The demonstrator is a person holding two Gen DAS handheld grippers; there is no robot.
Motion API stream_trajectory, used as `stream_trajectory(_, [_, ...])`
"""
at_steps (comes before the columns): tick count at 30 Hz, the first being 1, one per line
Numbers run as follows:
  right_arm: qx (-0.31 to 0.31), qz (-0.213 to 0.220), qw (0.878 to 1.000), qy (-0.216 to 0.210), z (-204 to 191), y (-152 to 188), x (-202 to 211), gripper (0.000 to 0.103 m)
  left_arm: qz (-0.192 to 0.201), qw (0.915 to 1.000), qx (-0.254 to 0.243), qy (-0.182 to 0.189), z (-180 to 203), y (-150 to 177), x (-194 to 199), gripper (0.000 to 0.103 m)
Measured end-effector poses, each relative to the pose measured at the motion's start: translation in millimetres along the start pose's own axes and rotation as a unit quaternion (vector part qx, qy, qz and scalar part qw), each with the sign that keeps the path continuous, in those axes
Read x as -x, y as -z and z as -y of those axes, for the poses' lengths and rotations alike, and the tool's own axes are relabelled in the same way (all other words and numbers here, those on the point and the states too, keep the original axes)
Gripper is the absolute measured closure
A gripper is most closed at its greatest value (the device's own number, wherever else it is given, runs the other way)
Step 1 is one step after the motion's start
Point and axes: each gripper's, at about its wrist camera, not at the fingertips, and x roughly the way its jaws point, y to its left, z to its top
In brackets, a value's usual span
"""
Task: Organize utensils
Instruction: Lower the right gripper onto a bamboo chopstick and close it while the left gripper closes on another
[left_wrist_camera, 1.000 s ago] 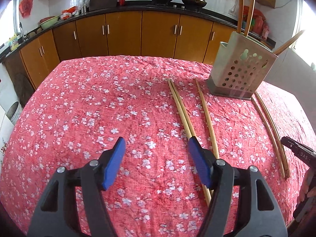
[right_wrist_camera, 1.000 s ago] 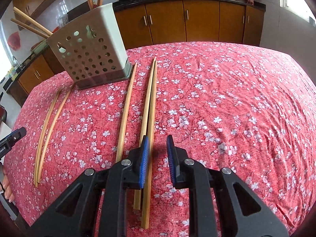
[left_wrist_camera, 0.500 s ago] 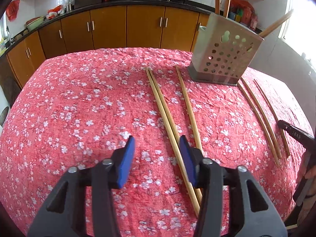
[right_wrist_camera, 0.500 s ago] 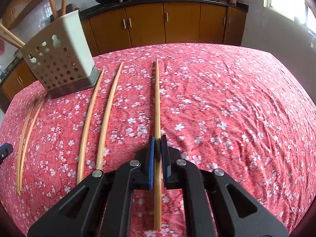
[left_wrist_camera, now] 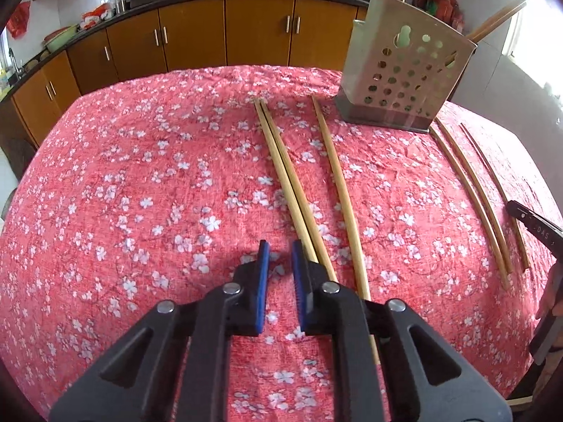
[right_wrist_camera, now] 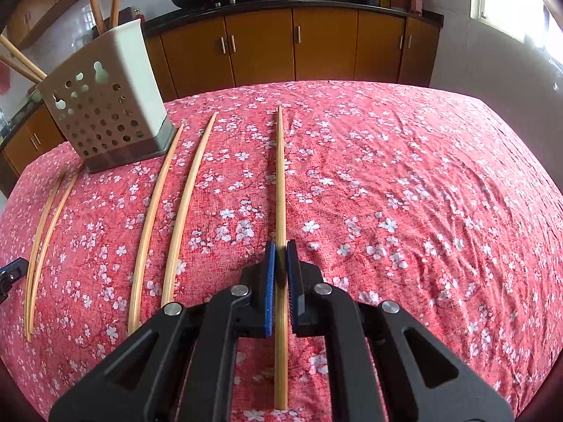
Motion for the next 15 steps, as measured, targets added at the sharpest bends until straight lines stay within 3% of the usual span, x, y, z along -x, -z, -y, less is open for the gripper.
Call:
stream_trajectory(2, [0.002, 0.001, 1.0, 0.001, -0.1, 0.1, 0.6, 0.096, 0.007, 0.9992, 0.025, 0.031, -4.0, 1.7, 5.9, 0.088])
stream_trajectory(7, [0.005, 0.002, 1.0, 0.002, -0.6, 0.5, 1.2, 0.096, 0.013, 0.9978, 0.037, 0.054, -3.6, 4.0, 12.5, 0.088])
stream_trajectory(15, [0.004, 0.002, 1.0, 0.003, -0.7, 0.3, 1.4, 0.096, -0.009, 0.9998, 0.015, 0.01, 2.1, 5.7, 5.6, 0.091])
